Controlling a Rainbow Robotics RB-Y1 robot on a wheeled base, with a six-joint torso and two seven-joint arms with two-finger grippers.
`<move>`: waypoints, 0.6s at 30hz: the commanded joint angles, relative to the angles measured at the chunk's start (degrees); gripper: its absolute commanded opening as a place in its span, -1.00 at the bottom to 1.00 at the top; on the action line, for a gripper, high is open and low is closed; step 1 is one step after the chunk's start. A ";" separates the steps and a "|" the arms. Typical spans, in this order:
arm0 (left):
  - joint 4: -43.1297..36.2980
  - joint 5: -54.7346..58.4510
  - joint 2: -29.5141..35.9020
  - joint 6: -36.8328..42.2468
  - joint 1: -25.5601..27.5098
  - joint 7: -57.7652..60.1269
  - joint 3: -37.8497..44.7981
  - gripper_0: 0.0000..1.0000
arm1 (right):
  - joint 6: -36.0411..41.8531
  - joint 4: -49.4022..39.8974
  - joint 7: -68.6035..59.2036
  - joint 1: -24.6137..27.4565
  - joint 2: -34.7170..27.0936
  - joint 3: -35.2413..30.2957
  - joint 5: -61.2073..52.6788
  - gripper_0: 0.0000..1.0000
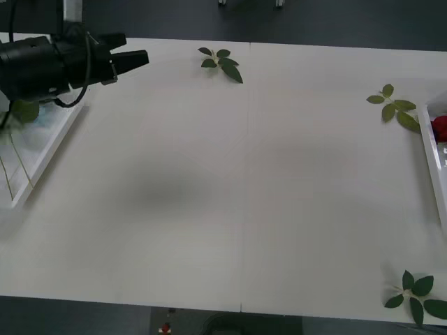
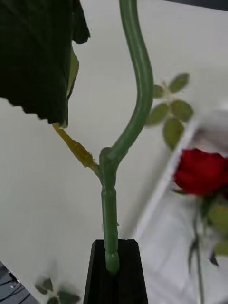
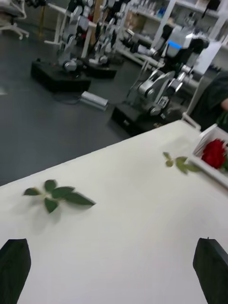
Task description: Put the red flowers into the right box and the blue flowers into the left box
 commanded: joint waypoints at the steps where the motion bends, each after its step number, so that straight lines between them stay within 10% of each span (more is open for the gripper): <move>1: -0.22 -5.32 5.50 0.61 0.41 -0.28 0.09 1.00 | 3.68 14.90 -0.74 -7.94 5.42 -0.18 9.63 -1.00; 18: 4.61 -4.00 21.06 32.43 0.41 -0.28 0.97 1.00 | -8.27 25.71 -11.73 -3.10 15.00 5.80 31.95 -1.00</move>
